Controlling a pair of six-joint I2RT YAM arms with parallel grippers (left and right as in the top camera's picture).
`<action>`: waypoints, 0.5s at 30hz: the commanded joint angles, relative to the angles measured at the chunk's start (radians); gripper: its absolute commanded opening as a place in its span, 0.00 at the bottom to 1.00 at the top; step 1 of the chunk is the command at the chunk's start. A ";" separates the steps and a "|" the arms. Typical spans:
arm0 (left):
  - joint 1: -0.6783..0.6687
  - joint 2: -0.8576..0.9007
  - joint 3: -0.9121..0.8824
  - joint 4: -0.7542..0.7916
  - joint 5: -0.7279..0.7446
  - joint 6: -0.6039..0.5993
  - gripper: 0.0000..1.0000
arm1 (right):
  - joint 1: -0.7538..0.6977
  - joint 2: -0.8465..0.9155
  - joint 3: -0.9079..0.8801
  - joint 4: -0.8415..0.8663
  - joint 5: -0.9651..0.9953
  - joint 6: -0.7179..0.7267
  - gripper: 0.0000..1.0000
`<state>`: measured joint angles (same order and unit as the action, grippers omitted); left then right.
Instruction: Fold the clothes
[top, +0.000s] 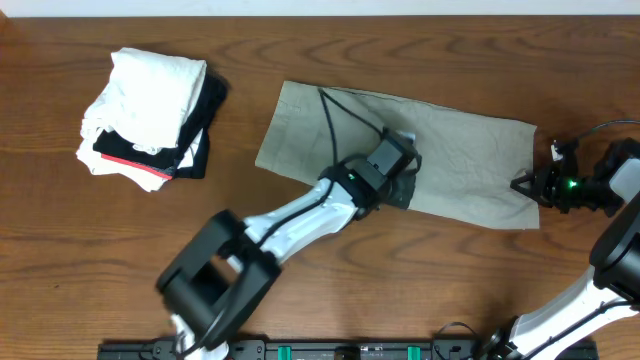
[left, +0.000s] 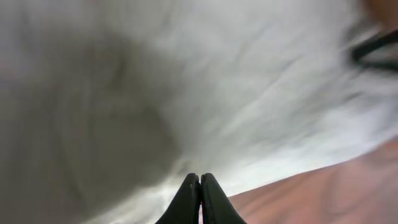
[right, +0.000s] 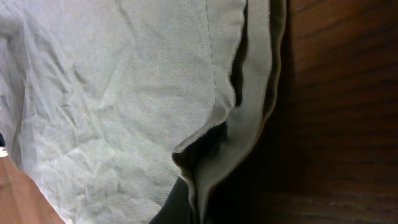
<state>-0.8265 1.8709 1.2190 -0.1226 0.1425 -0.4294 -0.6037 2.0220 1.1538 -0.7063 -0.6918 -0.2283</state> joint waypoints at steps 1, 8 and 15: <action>0.000 -0.022 0.025 0.005 -0.028 -0.002 0.06 | 0.001 -0.012 0.008 0.050 0.006 -0.011 0.01; 0.000 0.050 0.025 0.021 -0.103 -0.001 0.06 | 0.002 -0.012 0.008 0.135 -0.008 0.006 0.01; 0.000 0.177 0.025 0.114 -0.102 -0.018 0.06 | 0.023 -0.012 0.008 0.105 -0.008 0.005 0.01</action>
<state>-0.8265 2.0037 1.2407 -0.0196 0.0662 -0.4309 -0.6014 2.0220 1.1538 -0.5961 -0.6933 -0.2268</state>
